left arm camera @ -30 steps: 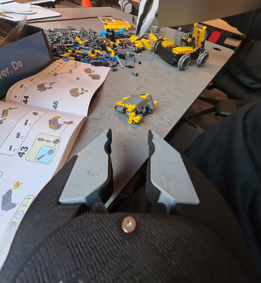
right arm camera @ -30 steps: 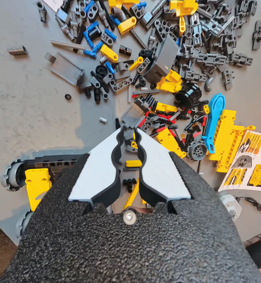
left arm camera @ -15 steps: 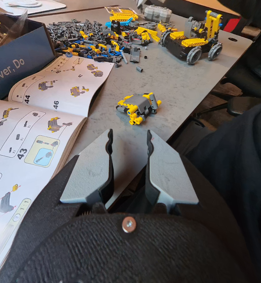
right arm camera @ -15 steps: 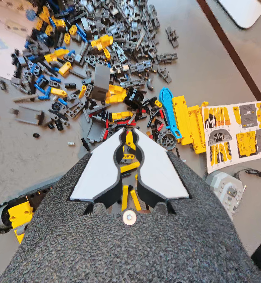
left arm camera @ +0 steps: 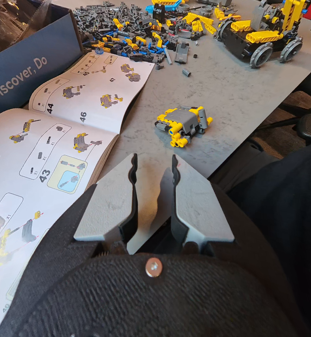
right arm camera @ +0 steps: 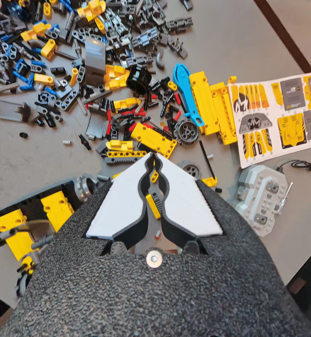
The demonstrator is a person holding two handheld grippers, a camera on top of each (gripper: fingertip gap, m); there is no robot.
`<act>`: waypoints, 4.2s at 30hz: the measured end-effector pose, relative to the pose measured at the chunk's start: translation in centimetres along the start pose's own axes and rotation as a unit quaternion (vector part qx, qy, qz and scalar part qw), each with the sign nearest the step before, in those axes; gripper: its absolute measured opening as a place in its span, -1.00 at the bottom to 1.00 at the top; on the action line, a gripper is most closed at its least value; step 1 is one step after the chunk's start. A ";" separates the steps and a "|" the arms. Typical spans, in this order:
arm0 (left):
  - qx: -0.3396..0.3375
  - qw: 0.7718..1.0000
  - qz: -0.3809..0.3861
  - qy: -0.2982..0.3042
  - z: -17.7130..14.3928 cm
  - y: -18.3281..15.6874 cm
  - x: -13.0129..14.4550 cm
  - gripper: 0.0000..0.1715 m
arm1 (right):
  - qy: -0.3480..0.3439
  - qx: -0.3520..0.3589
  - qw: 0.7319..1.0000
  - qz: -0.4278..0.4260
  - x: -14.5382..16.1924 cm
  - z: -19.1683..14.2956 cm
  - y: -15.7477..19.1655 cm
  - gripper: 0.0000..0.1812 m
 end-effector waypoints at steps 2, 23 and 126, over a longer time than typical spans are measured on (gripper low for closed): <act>-0.001 1.000 0.003 0.003 0.1 -0.1 0.0 -0.59 | 0.014 -0.008 1.000 0.005 1.1 -0.3 -0.1 -1.00; -0.012 1.000 0.012 0.010 0.3 -0.4 0.3 -0.61 | 0.053 -0.052 0.994 0.078 7.2 0.0 -0.8 -1.00; 0.005 1.000 0.013 -0.020 0.4 -1.1 0.4 -0.66 | -0.047 -0.148 0.988 0.017 -4.4 4.3 1.0 -0.95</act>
Point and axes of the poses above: each gripper's, where its closed fingertips meet, z out along the fingers, x out of its underside, y = z × x across the jaws, the point moved 8 cm from there along -z, back along the fingers, and after that the axes turned 8 degrees about -z, right-handed, at the moved point
